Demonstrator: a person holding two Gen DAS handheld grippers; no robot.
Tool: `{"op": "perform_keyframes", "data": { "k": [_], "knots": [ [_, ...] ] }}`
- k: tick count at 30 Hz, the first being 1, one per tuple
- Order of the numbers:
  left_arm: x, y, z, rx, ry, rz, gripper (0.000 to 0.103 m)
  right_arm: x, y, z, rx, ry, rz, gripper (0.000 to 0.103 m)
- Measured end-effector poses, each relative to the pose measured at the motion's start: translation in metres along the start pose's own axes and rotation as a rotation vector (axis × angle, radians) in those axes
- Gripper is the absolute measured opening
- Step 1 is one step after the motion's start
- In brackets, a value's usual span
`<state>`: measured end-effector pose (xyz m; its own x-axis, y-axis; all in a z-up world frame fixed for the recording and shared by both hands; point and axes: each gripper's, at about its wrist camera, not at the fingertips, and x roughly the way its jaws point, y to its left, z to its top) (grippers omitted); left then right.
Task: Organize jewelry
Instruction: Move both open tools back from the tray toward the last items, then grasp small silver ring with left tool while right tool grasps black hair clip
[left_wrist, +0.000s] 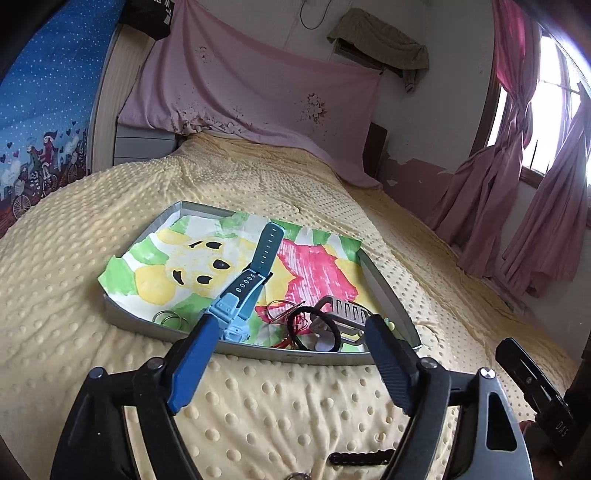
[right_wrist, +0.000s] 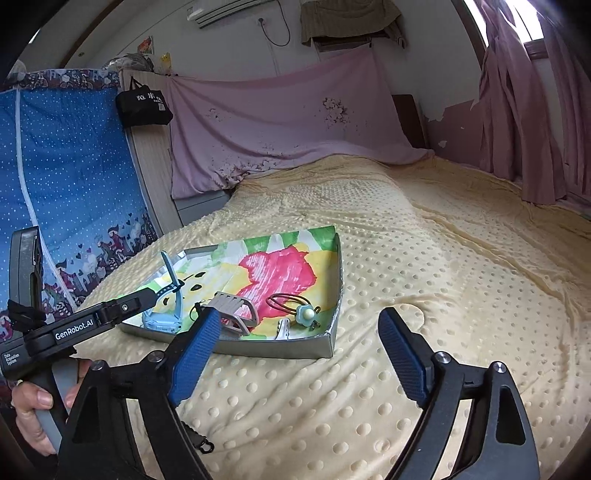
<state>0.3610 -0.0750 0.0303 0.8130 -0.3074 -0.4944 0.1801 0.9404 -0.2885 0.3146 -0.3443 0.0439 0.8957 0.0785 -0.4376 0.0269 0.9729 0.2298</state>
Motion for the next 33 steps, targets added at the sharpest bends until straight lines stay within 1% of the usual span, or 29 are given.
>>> {"op": "perform_keyframes", "data": {
  "k": [1, 2, 4, 5, 6, 10, 14, 19, 24, 29, 33],
  "knots": [
    [-0.007, 0.002, -0.001, 0.002, -0.021, 0.007, 0.091, -0.006, 0.001, 0.0, 0.004, -0.014, 0.003, 0.089],
    [-0.014, 0.002, -0.003, 0.007, -0.043, 0.016, 0.093, -0.011, 0.002, 0.0, 0.007, -0.027, 0.01, 0.09],
    [-0.028, 0.004, -0.007, 0.026, -0.079, 0.034, 0.1, -0.022, 0.006, -0.001, 0.003, -0.053, 0.02, 0.097],
    [-0.034, 0.004, -0.01, 0.037, -0.094, 0.042, 0.101, -0.027, 0.009, -0.002, -0.003, -0.068, 0.022, 0.101],
    [-0.041, 0.005, -0.013, 0.047, -0.106, 0.05, 0.102, -0.033, 0.011, -0.003, -0.009, -0.083, 0.023, 0.101],
    [-0.065, 0.006, -0.024, 0.096, -0.142, 0.09, 0.103, -0.052, 0.02, -0.007, -0.018, -0.115, 0.04, 0.102],
    [-0.083, 0.005, -0.038, 0.15, -0.158, 0.114, 0.103, -0.072, 0.026, -0.015, -0.031, -0.129, 0.048, 0.102],
    [-0.099, 0.005, -0.059, 0.19, -0.155, 0.123, 0.103, -0.091, 0.032, -0.028, -0.048, -0.115, 0.046, 0.102],
    [-0.097, 0.008, -0.076, 0.194, -0.122, 0.124, 0.103, -0.099, 0.03, -0.042, -0.061, -0.079, 0.039, 0.102],
    [-0.09, 0.011, -0.084, 0.187, -0.085, 0.124, 0.103, -0.099, 0.025, -0.047, -0.066, -0.057, 0.043, 0.102],
    [-0.084, 0.01, -0.087, 0.19, -0.065, 0.128, 0.103, -0.089, 0.024, -0.049, -0.066, -0.018, 0.046, 0.102]
  ]
}}
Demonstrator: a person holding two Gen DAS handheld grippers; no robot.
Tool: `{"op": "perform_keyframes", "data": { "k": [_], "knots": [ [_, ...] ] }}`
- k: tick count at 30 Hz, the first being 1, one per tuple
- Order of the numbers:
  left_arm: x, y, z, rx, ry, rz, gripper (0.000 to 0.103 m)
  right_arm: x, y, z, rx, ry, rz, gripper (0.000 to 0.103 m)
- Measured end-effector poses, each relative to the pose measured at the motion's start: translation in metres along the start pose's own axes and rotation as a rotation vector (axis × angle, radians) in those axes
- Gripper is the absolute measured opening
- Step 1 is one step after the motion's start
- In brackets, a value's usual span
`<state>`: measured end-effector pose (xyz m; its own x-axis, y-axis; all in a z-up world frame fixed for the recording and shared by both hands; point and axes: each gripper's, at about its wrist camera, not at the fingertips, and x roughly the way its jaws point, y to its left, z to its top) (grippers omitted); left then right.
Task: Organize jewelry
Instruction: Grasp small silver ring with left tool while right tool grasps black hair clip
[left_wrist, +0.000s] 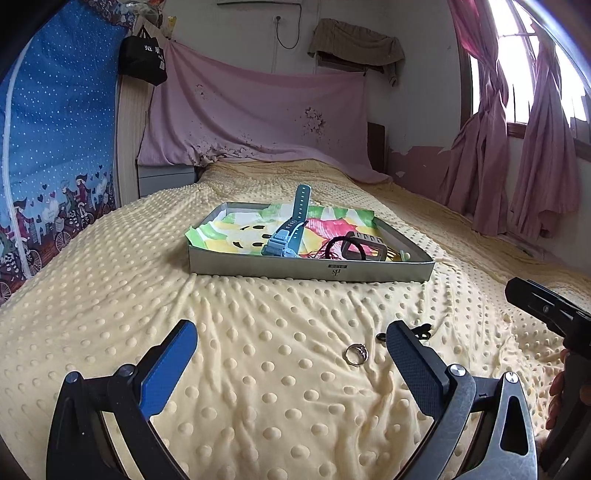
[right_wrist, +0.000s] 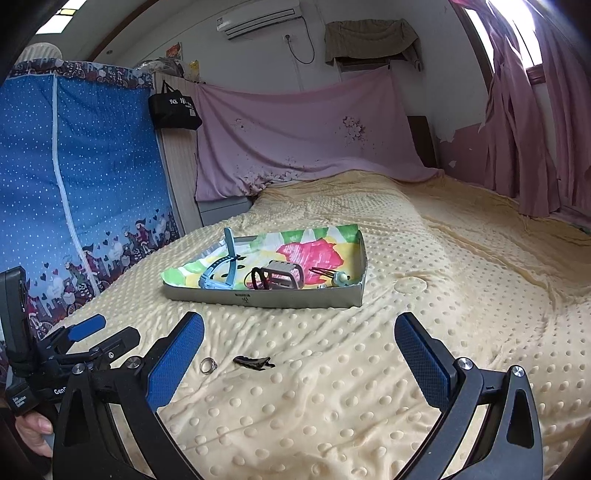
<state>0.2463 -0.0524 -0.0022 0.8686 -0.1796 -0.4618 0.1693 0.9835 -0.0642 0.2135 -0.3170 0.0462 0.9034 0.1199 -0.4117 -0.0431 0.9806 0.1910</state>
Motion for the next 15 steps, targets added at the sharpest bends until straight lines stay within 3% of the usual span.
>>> {"op": "perform_keyframes", "data": {
  "k": [15],
  "knots": [
    [0.022, 0.004, 0.002, -0.032, 0.065, -0.021, 0.103, 0.042, 0.004, -0.013, -0.014, 0.128, 0.029, 0.101]
  ]
}}
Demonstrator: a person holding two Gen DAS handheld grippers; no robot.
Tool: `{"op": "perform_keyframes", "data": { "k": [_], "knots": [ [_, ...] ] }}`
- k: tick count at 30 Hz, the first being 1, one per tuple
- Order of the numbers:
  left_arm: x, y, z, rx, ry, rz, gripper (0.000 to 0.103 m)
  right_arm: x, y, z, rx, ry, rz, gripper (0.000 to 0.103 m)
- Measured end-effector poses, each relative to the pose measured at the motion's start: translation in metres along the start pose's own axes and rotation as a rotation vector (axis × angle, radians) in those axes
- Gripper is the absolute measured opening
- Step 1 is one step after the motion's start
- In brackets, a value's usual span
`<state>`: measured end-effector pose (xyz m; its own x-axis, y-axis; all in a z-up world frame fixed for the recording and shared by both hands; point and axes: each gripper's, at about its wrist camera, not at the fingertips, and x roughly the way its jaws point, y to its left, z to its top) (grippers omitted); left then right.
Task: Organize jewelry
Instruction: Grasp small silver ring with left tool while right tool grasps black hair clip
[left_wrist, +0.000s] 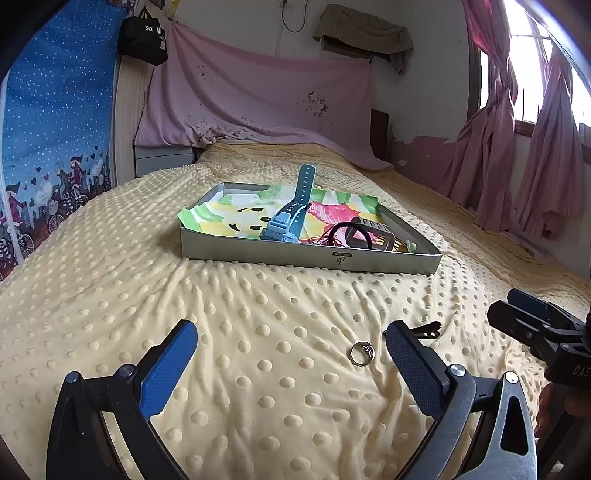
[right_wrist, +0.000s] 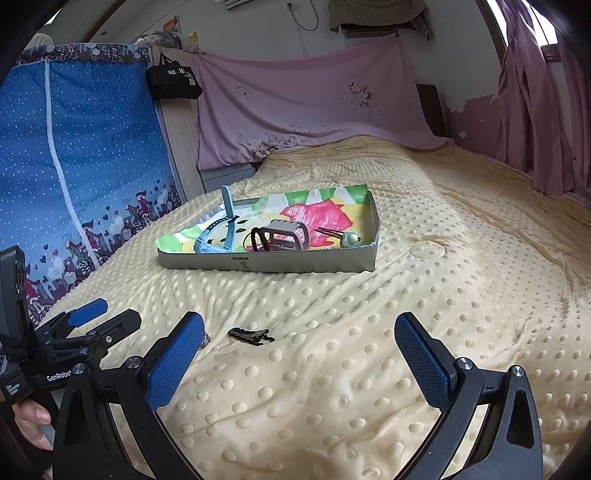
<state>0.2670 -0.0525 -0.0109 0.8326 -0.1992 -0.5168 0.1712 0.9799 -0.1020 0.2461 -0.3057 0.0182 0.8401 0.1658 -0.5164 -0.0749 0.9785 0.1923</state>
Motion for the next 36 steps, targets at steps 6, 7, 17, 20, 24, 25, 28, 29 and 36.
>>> {"op": "perform_keyframes", "data": {
  "k": [6, 7, 17, 20, 24, 25, 28, 29, 36],
  "knots": [
    [0.012, -0.005, -0.004, 0.022, 0.032, -0.051, 0.088, 0.018, 0.008, 0.003, -0.083, 0.048, 0.031, 0.087],
    [0.015, -0.006, -0.005, 0.027, 0.044, -0.063, 0.082, 0.021, 0.008, 0.003, -0.089, 0.06, 0.038, 0.082],
    [0.041, -0.017, -0.012, 0.061, 0.151, -0.2, 0.037, 0.056, 0.009, -0.004, -0.118, 0.141, 0.133, 0.055],
    [0.049, -0.018, -0.014, 0.057, 0.185, -0.222, 0.032, 0.063, 0.013, -0.006, -0.13, 0.158, 0.159, 0.051],
    [0.054, -0.02, -0.017, 0.061, 0.207, -0.238, 0.031, 0.072, 0.016, -0.009, -0.139, 0.178, 0.181, 0.044],
    [0.055, -0.021, -0.018, 0.063, 0.212, -0.239, 0.031, 0.074, 0.016, -0.009, -0.139, 0.182, 0.185, 0.043],
    [0.058, -0.021, -0.02, 0.062, 0.228, -0.24, 0.031, 0.078, 0.016, -0.012, -0.133, 0.193, 0.197, 0.043],
    [0.059, -0.02, -0.021, 0.06, 0.232, -0.242, 0.031, 0.079, 0.015, -0.013, -0.128, 0.198, 0.201, 0.043],
    [0.062, -0.022, -0.02, 0.064, 0.242, -0.244, 0.027, 0.086, 0.012, -0.018, -0.099, 0.215, 0.217, 0.043]
  ]
}}
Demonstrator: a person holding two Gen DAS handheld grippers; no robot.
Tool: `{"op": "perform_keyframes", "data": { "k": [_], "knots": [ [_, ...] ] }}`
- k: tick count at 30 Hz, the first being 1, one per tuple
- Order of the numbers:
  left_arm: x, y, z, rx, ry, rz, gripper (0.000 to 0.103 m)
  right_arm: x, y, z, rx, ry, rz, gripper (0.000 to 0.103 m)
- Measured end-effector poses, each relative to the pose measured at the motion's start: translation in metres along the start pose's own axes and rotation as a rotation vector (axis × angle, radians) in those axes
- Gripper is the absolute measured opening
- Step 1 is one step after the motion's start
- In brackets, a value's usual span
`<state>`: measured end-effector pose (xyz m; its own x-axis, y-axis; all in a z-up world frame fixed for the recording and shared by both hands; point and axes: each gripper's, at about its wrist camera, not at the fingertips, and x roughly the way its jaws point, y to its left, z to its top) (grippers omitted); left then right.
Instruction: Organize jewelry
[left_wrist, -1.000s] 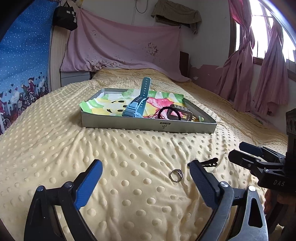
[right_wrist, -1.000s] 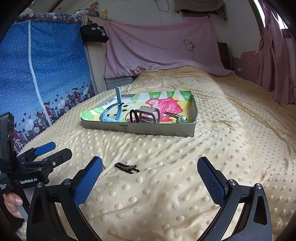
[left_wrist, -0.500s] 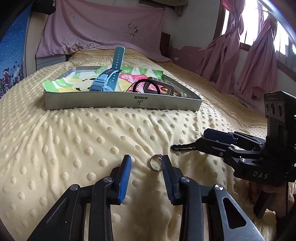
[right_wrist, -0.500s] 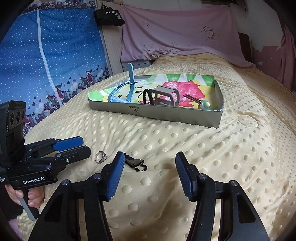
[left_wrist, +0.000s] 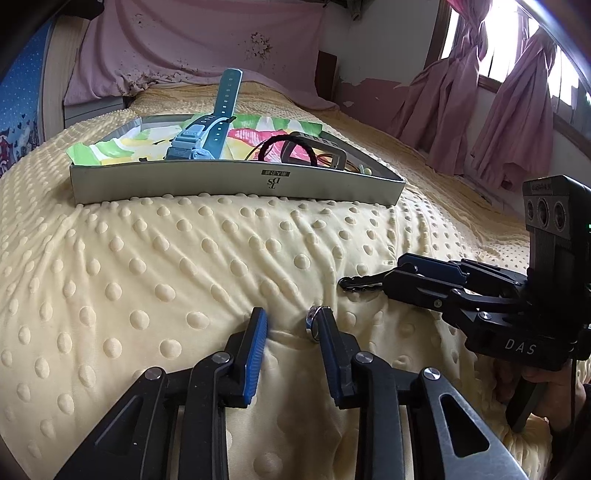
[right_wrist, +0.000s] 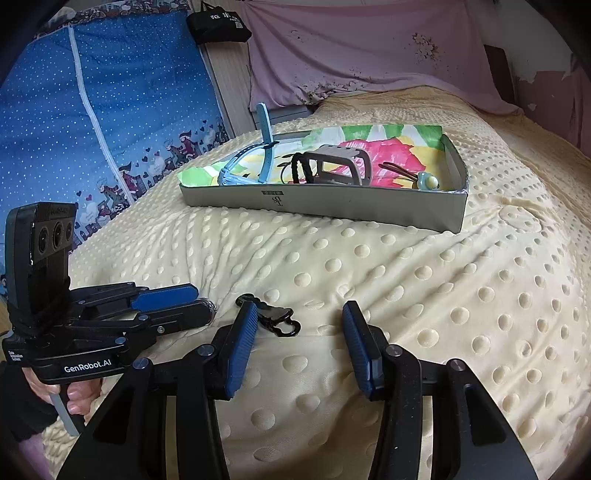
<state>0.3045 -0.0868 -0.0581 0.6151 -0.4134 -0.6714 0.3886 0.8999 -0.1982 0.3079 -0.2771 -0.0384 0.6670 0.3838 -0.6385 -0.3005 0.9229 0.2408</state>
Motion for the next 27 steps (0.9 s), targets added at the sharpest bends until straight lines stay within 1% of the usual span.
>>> {"op": "perform_keyframes", "data": {
  "k": [1, 3, 5, 9, 13, 20, 23, 27],
  "knots": [
    [0.0, 0.0, 0.0, 0.001, 0.0, -0.002, 0.025, 0.001, 0.001, 0.0, -0.003, 0.001, -0.001, 0.043],
    [0.001, 0.0, 0.0, 0.002, 0.001, -0.003, 0.023, 0.001, 0.002, -0.001, -0.008, 0.001, -0.001, 0.038],
    [0.001, 0.0, 0.0, 0.0, 0.002, 0.001, 0.018, 0.001, 0.002, -0.001, -0.01, 0.001, 0.003, 0.035],
    [0.001, 0.0, -0.001, -0.003, 0.001, -0.004, 0.014, 0.001, 0.004, -0.001, -0.021, 0.001, 0.005, 0.028],
    [0.001, -0.001, -0.001, 0.003, -0.004, -0.003, 0.009, 0.0, 0.006, -0.002, -0.035, -0.001, 0.007, 0.022],
    [-0.004, 0.0, -0.002, -0.004, -0.018, -0.002, 0.006, -0.004, 0.015, -0.003, -0.069, -0.007, -0.022, 0.019],
    [-0.008, 0.0, -0.003, -0.007, -0.024, 0.0, 0.001, -0.007, 0.024, -0.004, -0.107, -0.005, -0.044, 0.017],
    [-0.012, -0.003, -0.006, -0.004, -0.021, -0.003, 0.001, -0.009, 0.035, -0.006, -0.158, 0.005, -0.065, 0.017]
  ]
}}
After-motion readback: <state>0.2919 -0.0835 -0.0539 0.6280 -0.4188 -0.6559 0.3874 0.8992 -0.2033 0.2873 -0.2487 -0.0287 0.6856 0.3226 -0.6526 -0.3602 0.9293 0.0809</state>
